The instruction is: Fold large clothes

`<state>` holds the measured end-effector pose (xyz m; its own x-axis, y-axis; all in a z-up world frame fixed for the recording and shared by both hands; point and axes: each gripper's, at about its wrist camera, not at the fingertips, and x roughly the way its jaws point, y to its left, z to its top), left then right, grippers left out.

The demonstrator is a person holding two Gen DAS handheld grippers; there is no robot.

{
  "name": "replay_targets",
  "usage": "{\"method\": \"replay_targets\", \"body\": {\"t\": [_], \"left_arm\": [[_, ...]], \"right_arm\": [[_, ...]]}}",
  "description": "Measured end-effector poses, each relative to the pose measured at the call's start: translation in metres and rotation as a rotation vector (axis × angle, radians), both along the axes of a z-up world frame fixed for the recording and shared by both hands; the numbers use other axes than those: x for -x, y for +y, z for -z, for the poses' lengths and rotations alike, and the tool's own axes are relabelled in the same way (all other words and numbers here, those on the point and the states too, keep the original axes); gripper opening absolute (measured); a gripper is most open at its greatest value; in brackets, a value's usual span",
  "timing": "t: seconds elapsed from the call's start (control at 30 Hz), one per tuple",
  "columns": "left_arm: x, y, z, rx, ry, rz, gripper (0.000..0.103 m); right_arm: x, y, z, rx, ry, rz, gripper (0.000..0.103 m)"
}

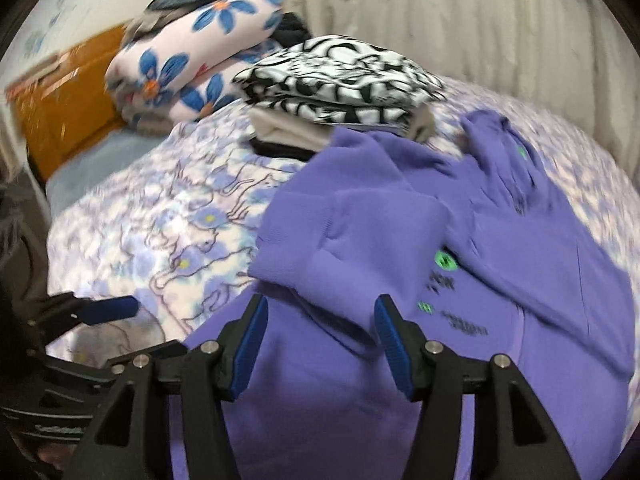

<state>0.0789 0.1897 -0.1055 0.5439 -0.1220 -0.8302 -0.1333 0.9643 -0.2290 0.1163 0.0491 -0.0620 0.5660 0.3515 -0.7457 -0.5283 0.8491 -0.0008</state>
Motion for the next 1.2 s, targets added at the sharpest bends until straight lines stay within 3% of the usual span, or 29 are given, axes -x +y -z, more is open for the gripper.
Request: {"method": "replay_targets", "body": {"t": [0.27,0.3,0.33,0.4,0.5,0.63,0.7,0.77,0.83,1.0,1.1,1.2], "left_arm": [[0.005,0.024,0.008,0.037,0.024,-0.053,0.077],[0.005,0.025,0.008,0.034,0.021,-0.053,0.077],[0.005,0.024,0.007,0.031,0.019,-0.052,0.077],[0.004,0.022,0.006,0.021,0.018,-0.05,0.077],[0.0,0.017,-0.001,0.012,0.003,-0.04,0.077],[-0.002,0.002,-0.013,0.003,-0.04,-0.015,0.077],[-0.003,-0.008,-0.016,0.001,-0.047,0.007,0.077],[-0.006,-0.019,-0.015,-0.004,-0.043,0.033,0.077],[-0.008,-0.028,-0.014,-0.012,-0.034,0.053,0.077],[-0.02,-0.047,-0.011,-0.04,-0.02,0.089,0.077],[-0.034,-0.053,-0.011,-0.062,-0.014,0.107,0.077],[-0.062,-0.057,-0.015,-0.101,-0.025,0.132,0.077]], "right_arm": [[-0.015,0.039,0.033,0.295,-0.066,-0.049,0.055],[-0.017,0.04,0.033,0.302,-0.072,-0.052,0.044],[-0.02,0.04,0.032,0.303,-0.056,-0.054,0.012],[-0.026,0.033,0.017,0.249,-0.043,-0.035,0.012],[-0.031,-0.001,-0.038,0.098,-0.134,0.045,0.011],[-0.038,-0.1,-0.104,-0.167,-0.236,0.306,0.011],[-0.039,-0.154,-0.11,-0.248,-0.248,0.464,0.012],[-0.042,-0.201,-0.097,-0.252,-0.222,0.629,0.023],[-0.047,-0.246,-0.062,-0.199,-0.085,0.771,0.062],[-0.029,-0.313,0.017,-0.288,0.209,0.853,0.064],[-0.019,-0.331,0.033,-0.341,0.259,0.848,0.064],[-0.02,-0.336,0.028,-0.384,0.261,0.807,0.064]]}}
